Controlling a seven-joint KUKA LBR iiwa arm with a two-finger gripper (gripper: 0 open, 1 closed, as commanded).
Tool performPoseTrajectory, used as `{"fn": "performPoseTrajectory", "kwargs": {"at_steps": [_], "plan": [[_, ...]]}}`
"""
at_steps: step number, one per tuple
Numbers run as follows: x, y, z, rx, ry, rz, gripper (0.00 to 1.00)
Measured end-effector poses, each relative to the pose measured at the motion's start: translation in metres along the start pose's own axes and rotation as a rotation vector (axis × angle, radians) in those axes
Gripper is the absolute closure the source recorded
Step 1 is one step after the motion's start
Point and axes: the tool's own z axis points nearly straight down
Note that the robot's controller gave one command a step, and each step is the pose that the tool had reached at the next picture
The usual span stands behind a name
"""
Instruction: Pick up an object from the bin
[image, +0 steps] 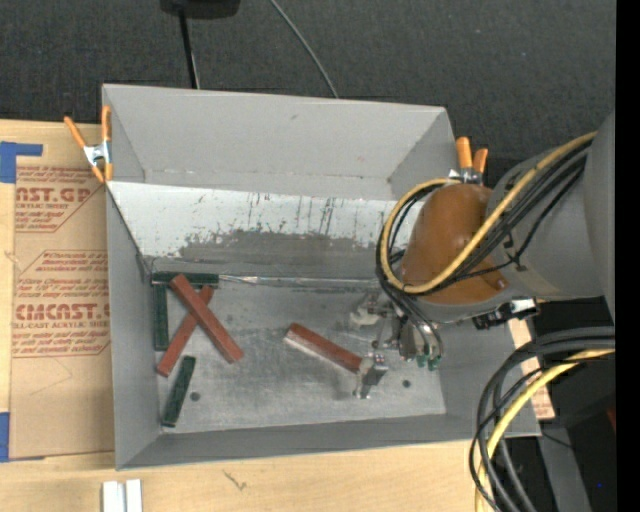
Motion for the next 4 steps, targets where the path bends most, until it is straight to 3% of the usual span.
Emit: {"fn": "performPoseTrajectory", "kwargs": {"at_steps": [1, 2, 4], "plan": [[0.008, 0.042, 0.030, 0.000, 0.001, 0.094, 0.00], [0.005, 0.086, 0.031, 0.003, -0.018, 0.114, 1.00], [0.005, 0.085, 0.027, 0.002, -0.013, 0.114, 1.00]]}}
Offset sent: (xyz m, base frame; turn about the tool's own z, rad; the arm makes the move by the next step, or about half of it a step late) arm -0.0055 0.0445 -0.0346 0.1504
